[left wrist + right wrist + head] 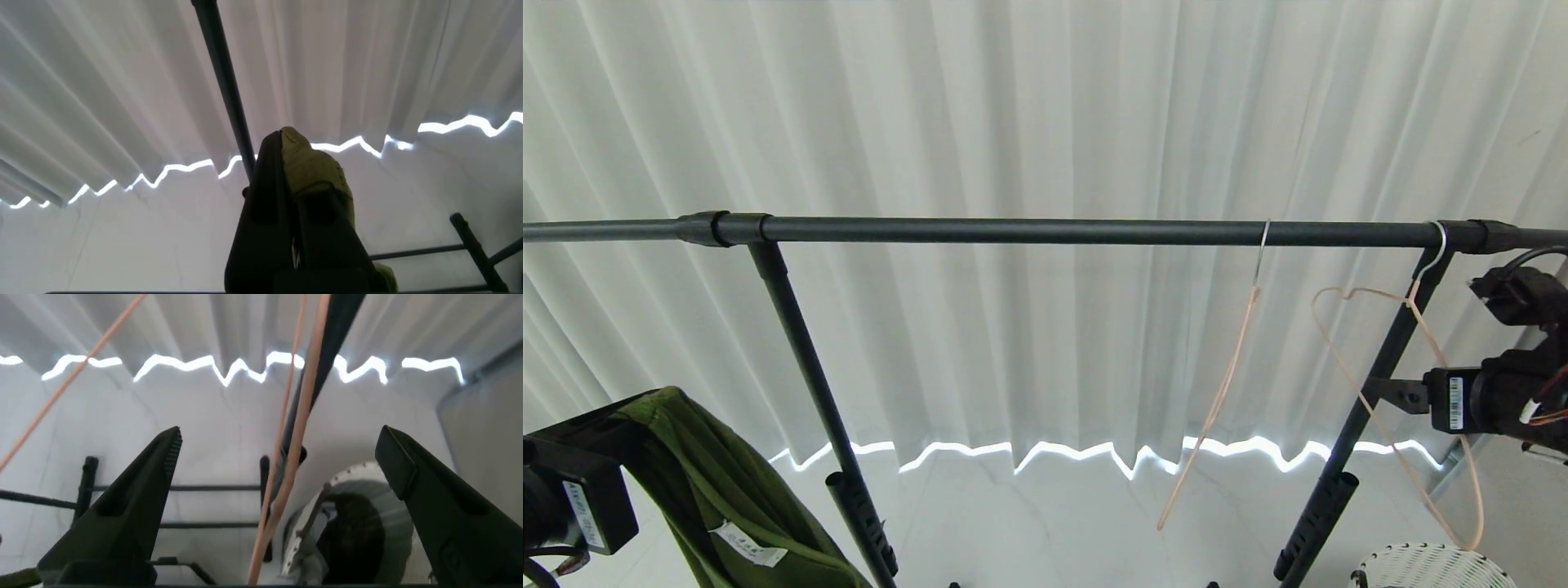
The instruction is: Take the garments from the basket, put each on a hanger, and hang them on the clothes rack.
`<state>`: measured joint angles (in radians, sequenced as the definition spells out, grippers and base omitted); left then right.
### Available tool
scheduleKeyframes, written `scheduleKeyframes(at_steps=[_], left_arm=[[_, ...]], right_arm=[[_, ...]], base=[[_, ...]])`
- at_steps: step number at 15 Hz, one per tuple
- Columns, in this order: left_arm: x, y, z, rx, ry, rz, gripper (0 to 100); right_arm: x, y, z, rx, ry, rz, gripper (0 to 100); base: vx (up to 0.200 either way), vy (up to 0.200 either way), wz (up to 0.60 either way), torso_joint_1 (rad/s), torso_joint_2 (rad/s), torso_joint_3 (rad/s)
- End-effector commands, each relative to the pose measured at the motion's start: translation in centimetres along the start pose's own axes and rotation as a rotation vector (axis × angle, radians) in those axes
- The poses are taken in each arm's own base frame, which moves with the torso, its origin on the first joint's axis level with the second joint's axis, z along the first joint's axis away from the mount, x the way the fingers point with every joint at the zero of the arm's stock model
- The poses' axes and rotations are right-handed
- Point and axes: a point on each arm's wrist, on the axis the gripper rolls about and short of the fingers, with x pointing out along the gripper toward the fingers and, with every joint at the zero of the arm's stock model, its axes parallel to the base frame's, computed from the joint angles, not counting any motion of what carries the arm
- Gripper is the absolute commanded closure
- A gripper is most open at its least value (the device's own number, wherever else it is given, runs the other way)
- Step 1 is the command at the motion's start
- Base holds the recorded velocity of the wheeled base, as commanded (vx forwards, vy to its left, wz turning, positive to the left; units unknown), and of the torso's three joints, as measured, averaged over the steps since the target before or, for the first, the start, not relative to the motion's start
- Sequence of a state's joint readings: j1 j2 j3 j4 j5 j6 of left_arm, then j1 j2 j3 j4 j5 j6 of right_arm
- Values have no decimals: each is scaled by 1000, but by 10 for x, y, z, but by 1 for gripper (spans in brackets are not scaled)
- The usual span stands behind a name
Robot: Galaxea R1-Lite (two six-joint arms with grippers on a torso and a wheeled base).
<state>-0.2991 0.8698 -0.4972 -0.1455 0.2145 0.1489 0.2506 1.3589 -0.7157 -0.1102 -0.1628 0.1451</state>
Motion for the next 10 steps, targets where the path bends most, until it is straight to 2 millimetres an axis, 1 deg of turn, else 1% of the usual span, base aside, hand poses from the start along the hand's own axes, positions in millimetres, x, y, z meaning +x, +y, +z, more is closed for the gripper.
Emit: scheduleKeyframes(at_steps=[1,3,7,10], left_arm=[[0,0,0,0,-1,1,100],[-1,0,0,-1,-5,0,100],[-1,0,0,-1,-4,1,100],[-1,0,0,-1,-6,1,100]], right_arm=[[19,5,-8,8,64,-42,0],[23,7,-6,15,48,-72,0],[21,12,-9,8,41,-51,0],[20,12,-12,12,47,-53,0]], base=[[0,0,0,0,0,0],[0,0,0,0,0,0],[0,0,0,0,0,0],[0,0,0,0,0,0]])
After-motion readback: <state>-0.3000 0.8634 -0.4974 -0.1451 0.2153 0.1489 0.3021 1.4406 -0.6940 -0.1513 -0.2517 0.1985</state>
